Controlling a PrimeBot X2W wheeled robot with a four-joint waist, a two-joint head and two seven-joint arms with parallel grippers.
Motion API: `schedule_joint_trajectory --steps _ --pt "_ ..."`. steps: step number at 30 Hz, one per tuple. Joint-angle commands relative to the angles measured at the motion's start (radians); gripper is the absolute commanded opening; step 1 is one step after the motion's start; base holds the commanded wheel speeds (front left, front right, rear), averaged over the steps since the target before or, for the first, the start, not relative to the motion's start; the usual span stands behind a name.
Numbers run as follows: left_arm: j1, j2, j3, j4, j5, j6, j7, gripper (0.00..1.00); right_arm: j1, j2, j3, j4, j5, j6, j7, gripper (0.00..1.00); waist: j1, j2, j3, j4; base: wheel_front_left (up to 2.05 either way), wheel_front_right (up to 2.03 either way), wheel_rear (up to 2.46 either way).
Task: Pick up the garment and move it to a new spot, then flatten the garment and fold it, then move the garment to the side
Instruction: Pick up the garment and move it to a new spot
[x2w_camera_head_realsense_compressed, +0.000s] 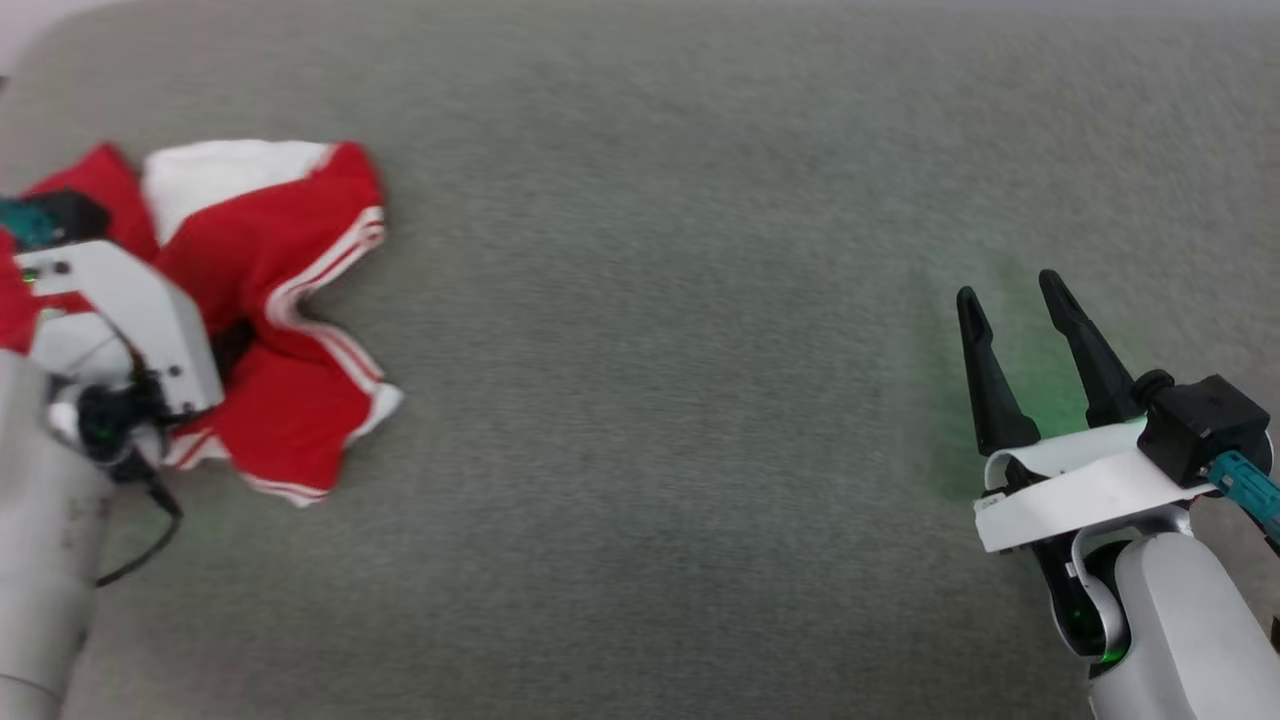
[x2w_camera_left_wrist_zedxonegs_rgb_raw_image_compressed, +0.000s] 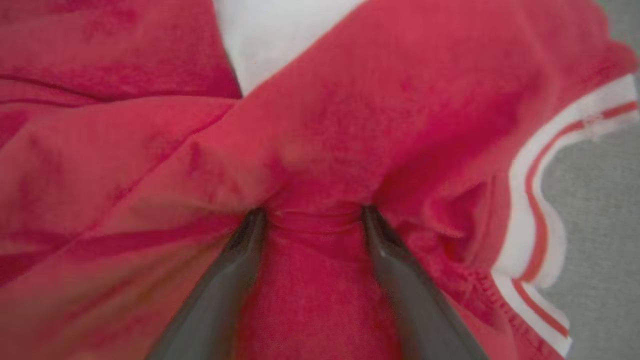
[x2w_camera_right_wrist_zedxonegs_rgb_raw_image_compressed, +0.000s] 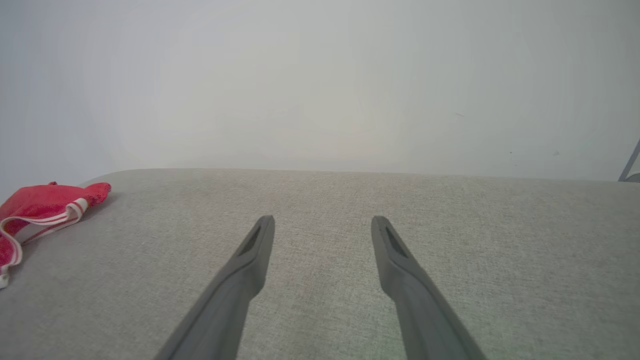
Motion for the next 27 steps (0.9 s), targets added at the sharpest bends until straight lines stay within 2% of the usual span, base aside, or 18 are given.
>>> schedule_joint_trajectory --steps 1,5,6,7,9,12,17,23,27 --pt "0.01 -0.002 -0.005 0.013 -0.01 0.0 0.015 1.0 -0.015 0.003 0.003 -0.006 -0.002 -0.001 0.0 1.0 0.0 -0.0001 0.079 -0.079 0.0 0.0 0.0" --pt "0.029 -0.016 -0.03 0.053 -0.062 0.001 0.068 1.0 -0.028 -0.001 0.006 -0.018 -0.008 -0.001 0.0 1.0 0.0 -0.0001 0.098 -0.094 0.0 0.0 0.0" --pt "0.033 -0.023 -0.039 0.056 -0.07 0.001 0.068 0.87 -0.026 -0.002 0.006 -0.02 -0.01 -0.001 0.0 1.0 0.0 -0.0001 0.101 -0.094 0.0 0.0 0.0" --pt "0.035 -0.03 -0.048 0.059 -0.077 0.001 0.063 0.62 -0.026 -0.004 0.005 -0.021 -0.012 -0.001 0.0 1.0 0.0 -0.0001 0.102 -0.094 0.0 0.0 0.0" --pt "0.041 -0.046 -0.065 0.058 -0.092 0.0 0.052 0.0 -0.024 -0.009 0.005 -0.025 -0.016 -0.001 0.0 1.0 0.0 -0.0001 0.099 -0.088 0.0 0.0 0.0" --pt "0.048 -0.045 -0.094 0.054 -0.088 -0.002 -0.003 0.0 -0.019 -0.01 0.009 -0.024 -0.02 -0.001 0.0 1.0 0.0 -0.0001 0.079 -0.077 0.0 0.0 0.0" --pt "0.043 -0.006 -0.141 0.006 -0.088 -0.003 -0.136 0.0 0.002 -0.002 0.009 -0.014 -0.007 -0.001 0.0 1.0 0.0 -0.0001 0.009 -0.062 0.0 0.0 0.0" --pt "0.0 0.077 -0.207 -0.11 -0.118 0.0 -0.259 0.0 0.032 0.012 -0.006 -0.004 0.006 -0.001 0.0 1.0 0.0 -0.0001 -0.068 -0.06 0.0 0.0 0.0" --pt "-0.027 0.09 -0.294 -0.228 -0.127 0.0 -0.296 0.0 0.054 0.023 -0.027 -0.009 0.019 -0.001 0.0 1.0 0.0 -0.0001 -0.096 -0.082 0.0 0.0 0.0"
